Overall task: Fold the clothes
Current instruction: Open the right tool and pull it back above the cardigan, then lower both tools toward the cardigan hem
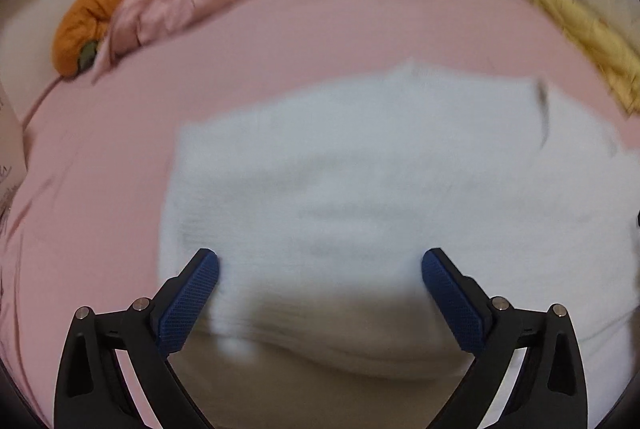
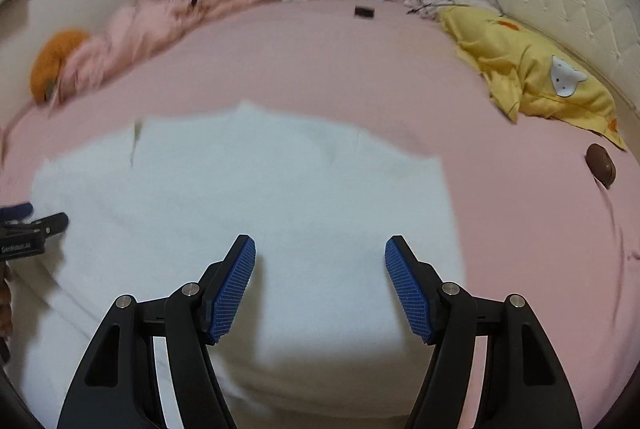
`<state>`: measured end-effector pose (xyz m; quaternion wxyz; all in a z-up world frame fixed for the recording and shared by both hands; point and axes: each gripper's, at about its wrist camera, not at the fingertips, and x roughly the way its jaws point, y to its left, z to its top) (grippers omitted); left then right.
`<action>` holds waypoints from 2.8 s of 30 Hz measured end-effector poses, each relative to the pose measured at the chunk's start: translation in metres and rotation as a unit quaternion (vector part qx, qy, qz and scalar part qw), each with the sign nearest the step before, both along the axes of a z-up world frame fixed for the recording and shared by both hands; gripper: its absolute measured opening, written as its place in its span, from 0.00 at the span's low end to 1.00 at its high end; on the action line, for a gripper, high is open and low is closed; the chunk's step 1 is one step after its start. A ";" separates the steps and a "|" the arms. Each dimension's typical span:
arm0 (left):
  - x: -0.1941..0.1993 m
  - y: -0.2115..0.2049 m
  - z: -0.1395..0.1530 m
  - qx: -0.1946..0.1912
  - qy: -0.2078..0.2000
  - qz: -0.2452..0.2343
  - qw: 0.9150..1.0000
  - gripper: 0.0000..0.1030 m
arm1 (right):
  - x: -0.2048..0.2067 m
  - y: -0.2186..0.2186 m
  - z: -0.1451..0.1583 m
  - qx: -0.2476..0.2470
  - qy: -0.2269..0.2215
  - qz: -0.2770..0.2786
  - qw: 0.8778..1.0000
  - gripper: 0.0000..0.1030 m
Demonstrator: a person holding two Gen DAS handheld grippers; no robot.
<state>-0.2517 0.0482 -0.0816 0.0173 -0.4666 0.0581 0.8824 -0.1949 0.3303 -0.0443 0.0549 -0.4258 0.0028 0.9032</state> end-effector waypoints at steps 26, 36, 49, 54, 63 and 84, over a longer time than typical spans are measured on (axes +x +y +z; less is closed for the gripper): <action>0.161 -0.063 0.070 -0.009 -0.082 0.074 0.994 1.00 | 0.139 -0.004 0.079 -0.024 -0.052 -0.049 0.997 0.66; 0.288 -0.034 0.053 0.017 -0.107 0.066 0.992 1.00 | 0.265 -0.051 0.099 -0.050 -0.049 -0.045 0.997 0.67; 0.330 -0.035 0.069 0.028 -0.090 0.067 0.993 1.00 | 0.295 -0.056 0.119 -0.054 -0.027 -0.024 0.998 0.67; 0.330 -0.039 0.067 0.026 -0.094 0.067 0.993 1.00 | 0.295 -0.056 0.118 -0.052 -0.033 -0.018 0.998 0.67; 0.311 -0.060 0.056 0.037 -0.133 0.042 0.990 1.00 | 0.285 -0.045 0.099 -0.062 -0.091 -0.013 0.994 0.67; 0.245 -0.131 -0.004 0.146 -0.318 -0.073 0.934 1.00 | 0.214 0.067 -0.015 -0.116 -0.441 0.023 0.890 0.74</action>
